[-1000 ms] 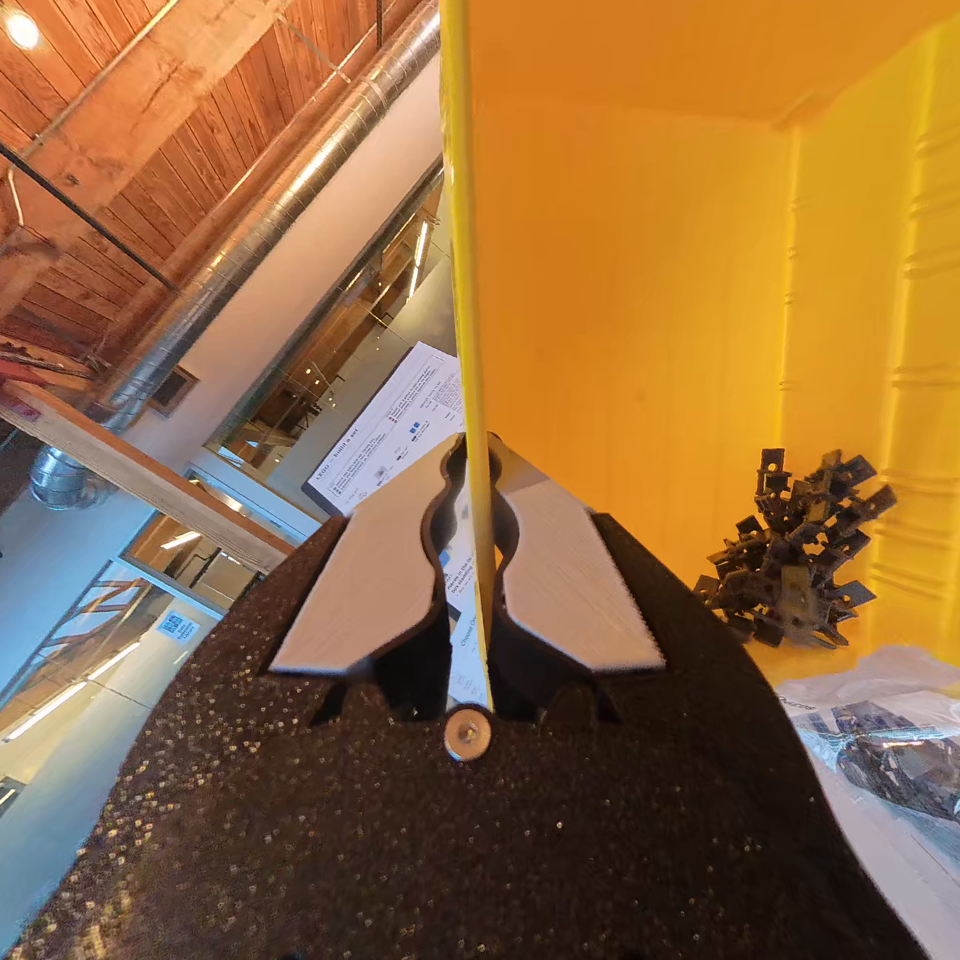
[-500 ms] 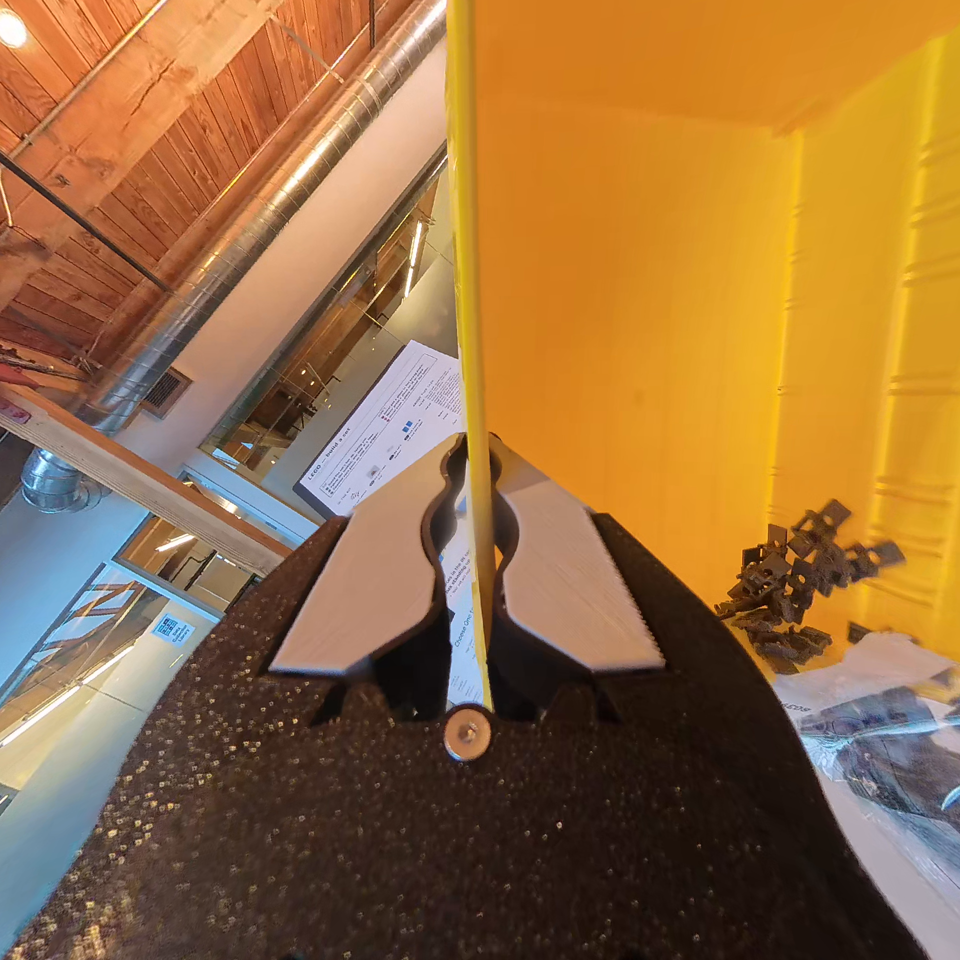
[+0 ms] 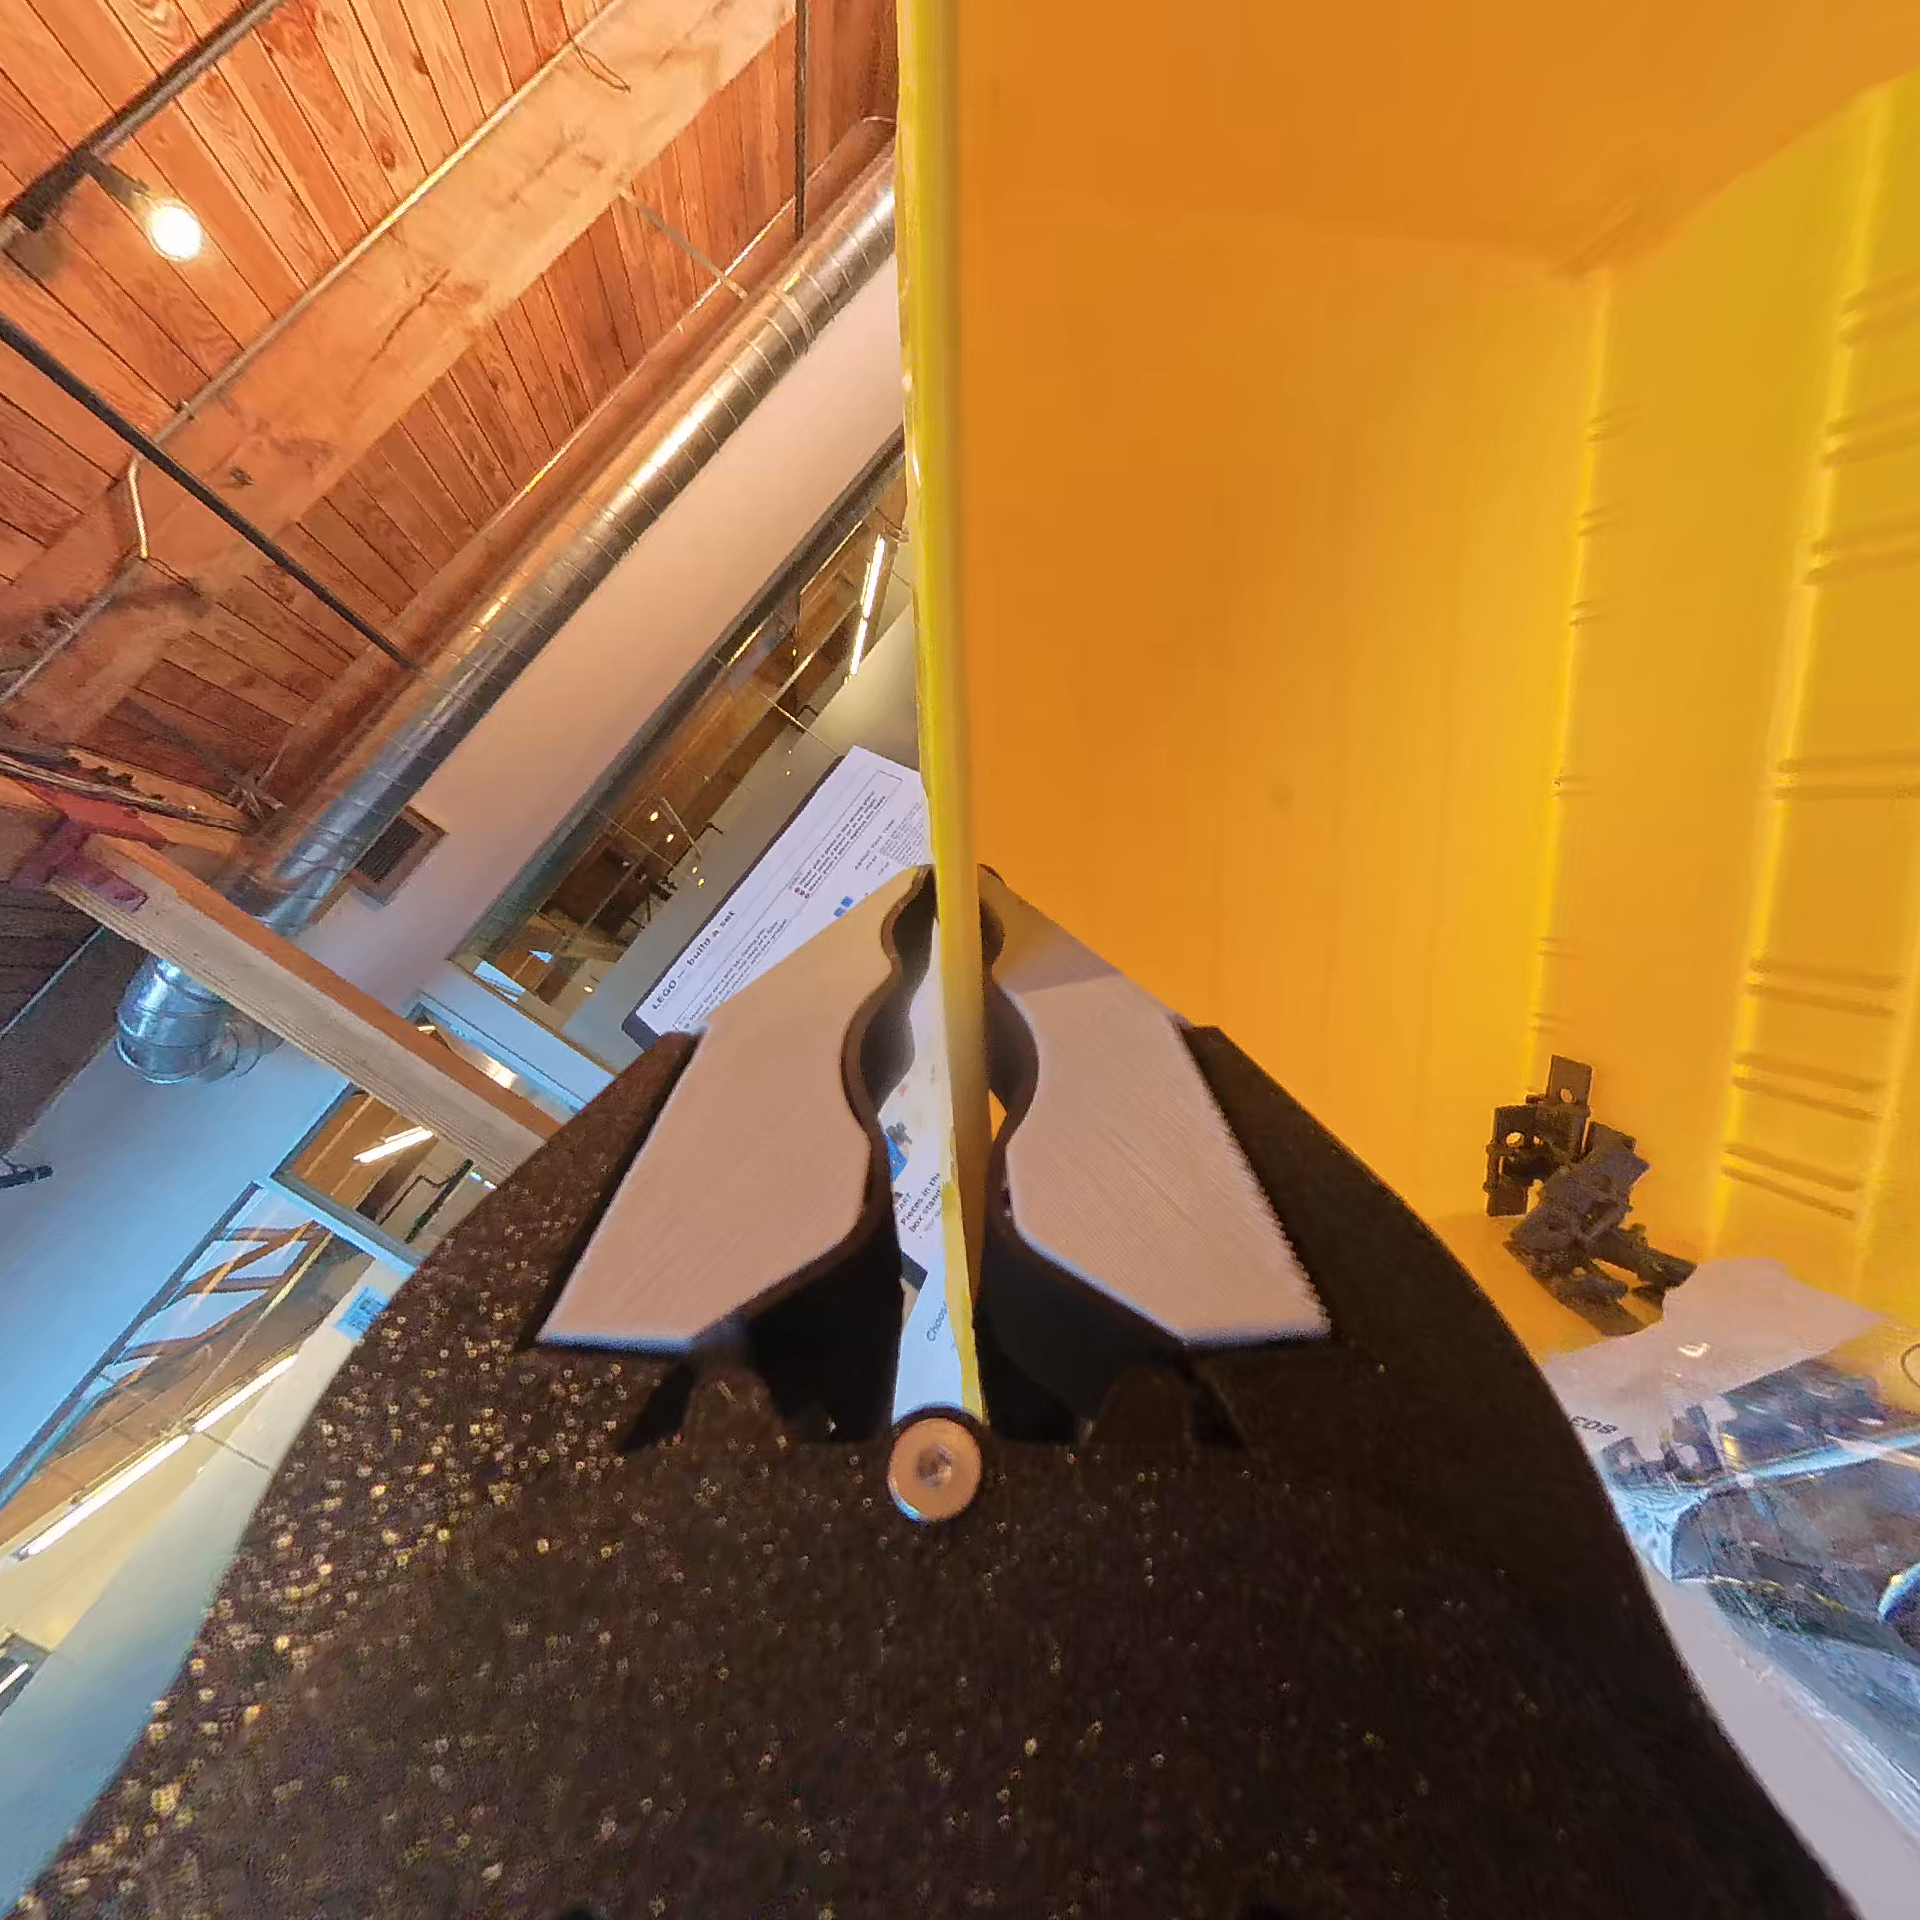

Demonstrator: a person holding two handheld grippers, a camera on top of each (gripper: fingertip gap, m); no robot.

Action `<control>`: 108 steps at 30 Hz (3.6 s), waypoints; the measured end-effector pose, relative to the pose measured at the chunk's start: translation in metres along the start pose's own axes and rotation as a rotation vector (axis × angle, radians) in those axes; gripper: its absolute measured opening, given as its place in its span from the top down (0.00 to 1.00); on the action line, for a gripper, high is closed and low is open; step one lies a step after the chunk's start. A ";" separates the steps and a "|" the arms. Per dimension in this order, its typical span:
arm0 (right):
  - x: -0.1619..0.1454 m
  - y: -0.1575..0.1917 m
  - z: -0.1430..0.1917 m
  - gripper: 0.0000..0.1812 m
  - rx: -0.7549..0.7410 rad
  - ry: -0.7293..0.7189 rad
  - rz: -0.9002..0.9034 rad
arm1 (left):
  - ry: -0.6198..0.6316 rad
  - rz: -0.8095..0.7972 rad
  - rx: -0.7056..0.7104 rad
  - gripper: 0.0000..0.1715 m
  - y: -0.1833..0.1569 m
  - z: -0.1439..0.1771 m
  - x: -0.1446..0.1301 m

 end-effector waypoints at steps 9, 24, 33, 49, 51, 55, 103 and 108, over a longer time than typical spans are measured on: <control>0.001 0.000 0.000 1.00 -0.002 -0.004 -0.002 | -0.009 -0.014 0.008 0.99 0.003 0.006 0.000; 0.001 -0.003 0.001 1.00 -0.012 -0.007 0.002 | -0.033 0.078 0.059 1.00 0.019 0.002 -0.004; 0.009 -0.001 0.004 1.00 -0.015 -0.030 -0.002 | 0.067 0.217 0.048 0.99 0.065 -0.015 -0.036; 0.017 0.016 0.034 1.00 0.028 -0.055 -0.078 | 0.669 0.741 -0.341 0.99 0.083 -0.002 -0.258; 0.016 0.018 0.038 1.00 0.029 -0.053 -0.089 | 0.740 0.847 -0.364 0.99 0.072 0.010 -0.298; 0.016 0.018 0.043 1.00 0.029 -0.059 -0.107 | 0.867 1.080 -0.349 0.99 0.052 0.036 -0.374; 0.024 0.033 0.033 1.00 0.110 -0.072 -0.214 | 0.868 0.333 -1.037 0.77 -0.152 0.149 -0.332; 0.028 0.037 0.034 1.00 0.133 -0.075 -0.212 | 0.957 0.075 -1.064 0.77 -0.197 0.196 -0.366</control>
Point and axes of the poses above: each gripper's, where its closed fingertips meet, z back along the fingers, x out of its top, y = z × x across the jaws, the point moved 1 cm from there along z, back along the fingers, and after that the axes turned 12 degrees about y, right-handed, at the moved point
